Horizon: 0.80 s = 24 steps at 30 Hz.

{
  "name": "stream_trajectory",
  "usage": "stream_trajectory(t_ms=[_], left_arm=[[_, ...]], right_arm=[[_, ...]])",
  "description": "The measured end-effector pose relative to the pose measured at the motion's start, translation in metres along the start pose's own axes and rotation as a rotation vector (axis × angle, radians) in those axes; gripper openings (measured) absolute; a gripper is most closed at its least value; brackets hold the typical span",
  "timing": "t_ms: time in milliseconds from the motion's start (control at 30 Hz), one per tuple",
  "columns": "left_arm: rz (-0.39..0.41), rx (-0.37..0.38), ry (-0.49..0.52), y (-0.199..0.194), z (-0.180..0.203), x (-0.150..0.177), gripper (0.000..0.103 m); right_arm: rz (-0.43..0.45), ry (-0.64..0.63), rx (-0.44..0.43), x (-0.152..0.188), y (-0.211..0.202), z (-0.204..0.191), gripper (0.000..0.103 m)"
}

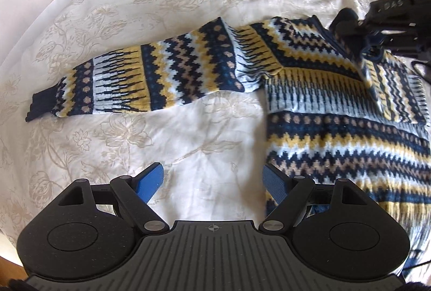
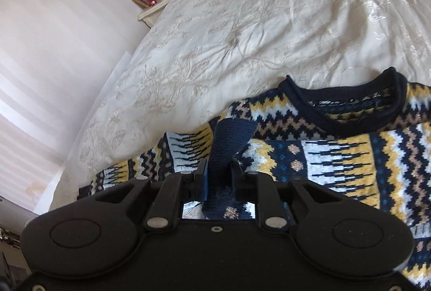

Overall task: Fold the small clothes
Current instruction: 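Carry the held sleeve across the sweater body and lay it down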

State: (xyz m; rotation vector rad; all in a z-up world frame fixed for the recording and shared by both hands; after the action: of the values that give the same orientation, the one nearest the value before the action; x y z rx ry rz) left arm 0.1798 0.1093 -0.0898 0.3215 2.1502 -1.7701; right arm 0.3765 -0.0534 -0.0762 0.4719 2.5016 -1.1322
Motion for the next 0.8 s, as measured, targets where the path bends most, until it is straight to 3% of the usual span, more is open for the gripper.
stream_trajectory(t_ms=[33, 100, 200, 400, 533, 800], left_arm=[[0.001, 0.004, -0.006, 0.001, -0.002, -0.001, 0.079], [0.002, 0.012, -0.017, 0.004, -0.003, -0.003, 0.079], [0.011, 0.018, -0.028, 0.007, -0.001, -0.009, 0.079], [0.039, 0.042, -0.027, 0.012, 0.023, -0.028, 0.079], [0.063, 0.073, 0.007, 0.020, 0.053, -0.046, 0.079], [0.105, 0.111, 0.105, 0.051, 0.117, -0.075, 0.079]], right_arm=[[-0.008, -0.014, 0.002, 0.002, 0.005, 0.000, 0.034], [-0.012, -0.028, -0.012, 0.007, 0.009, -0.001, 0.050], [0.003, -0.046, -0.029, 0.015, 0.006, -0.003, 0.065], [-0.020, -0.091, 0.072, 0.030, -0.012, 0.023, 0.068], [-0.009, -0.050, 0.135, 0.044, -0.042, 0.059, 0.074], [0.048, 0.071, 0.288, 0.061, -0.099, 0.130, 0.075]])
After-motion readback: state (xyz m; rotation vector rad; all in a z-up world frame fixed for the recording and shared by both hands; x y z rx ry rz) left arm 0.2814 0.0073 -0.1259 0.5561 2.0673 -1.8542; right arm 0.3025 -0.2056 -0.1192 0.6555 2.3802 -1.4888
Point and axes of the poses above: each gripper's, at about its wrist camera, not at the fingertips, and y roughly the way its jaws point, z to its right, x to its underside, the point moved 2 cm from there along y, roughly the way its jaws point, and after that the axes turned 8 degrees about -x, right-handed, at the moved point
